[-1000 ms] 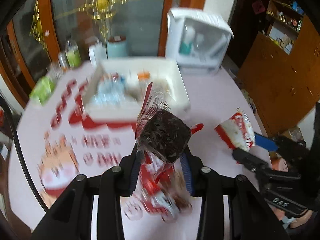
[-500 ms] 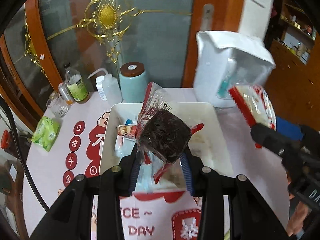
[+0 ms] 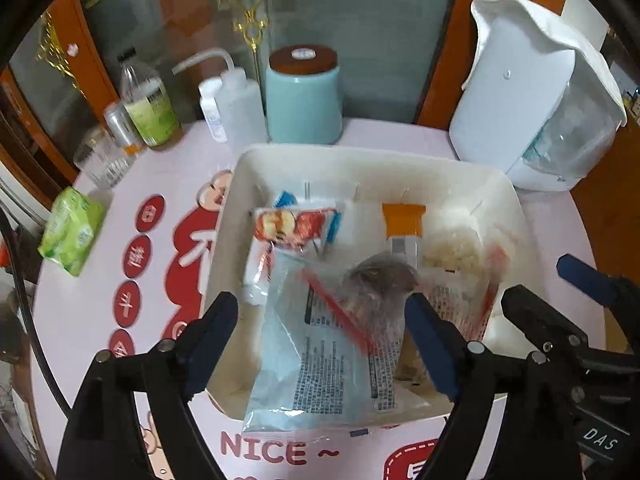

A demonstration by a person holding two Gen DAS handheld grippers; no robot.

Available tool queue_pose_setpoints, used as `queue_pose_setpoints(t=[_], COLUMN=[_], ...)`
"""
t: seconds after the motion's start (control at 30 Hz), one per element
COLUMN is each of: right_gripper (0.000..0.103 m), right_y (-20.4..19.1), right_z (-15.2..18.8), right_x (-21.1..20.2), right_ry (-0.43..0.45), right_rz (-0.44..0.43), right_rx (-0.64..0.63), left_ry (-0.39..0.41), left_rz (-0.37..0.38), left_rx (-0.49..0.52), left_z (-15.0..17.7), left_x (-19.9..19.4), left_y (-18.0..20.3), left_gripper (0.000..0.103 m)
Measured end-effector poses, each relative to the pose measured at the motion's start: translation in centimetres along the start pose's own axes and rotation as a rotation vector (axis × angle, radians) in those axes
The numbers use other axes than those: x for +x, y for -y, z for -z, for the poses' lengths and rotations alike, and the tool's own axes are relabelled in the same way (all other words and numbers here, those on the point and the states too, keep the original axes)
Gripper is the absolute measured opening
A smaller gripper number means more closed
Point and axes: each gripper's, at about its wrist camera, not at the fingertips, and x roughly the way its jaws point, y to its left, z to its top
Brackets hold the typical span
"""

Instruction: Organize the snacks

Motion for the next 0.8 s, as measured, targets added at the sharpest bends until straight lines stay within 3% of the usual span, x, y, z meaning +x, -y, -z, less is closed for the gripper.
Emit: queue_pose_setpoints(t=[0.1, 0.17, 0.53, 0.8], right_gripper=[0.088, 0.088, 0.088, 0.088], right_y=[0.2, 0.4, 0.5, 0.4], right_z=[0.2, 0.5, 1.4, 1.9], right_x=[0.2, 0.0, -2.9, -7.3], right_ry=[-0.007, -0.004, 0.023, 0.073], right_rz=[-0.012, -0.016, -0.056, -0.084], right_rx=[0.003, 0.002, 0.014, 0.017], left_ry=[0.002, 0.014, 0.056, 0.093], left_rz=[-0.005, -0.009, -0.016, -0.03], left_rx=[-0.015, -0.018, -0.008, 0.004], left_z=[0.2, 0.3, 1.4, 2.9], left_x=[0.3, 0.0, -3.7, -8.4], left_y=[-0.5, -0.5, 0.2, 0.9], left_gripper=[0.1, 0.102, 0.102, 0.102])
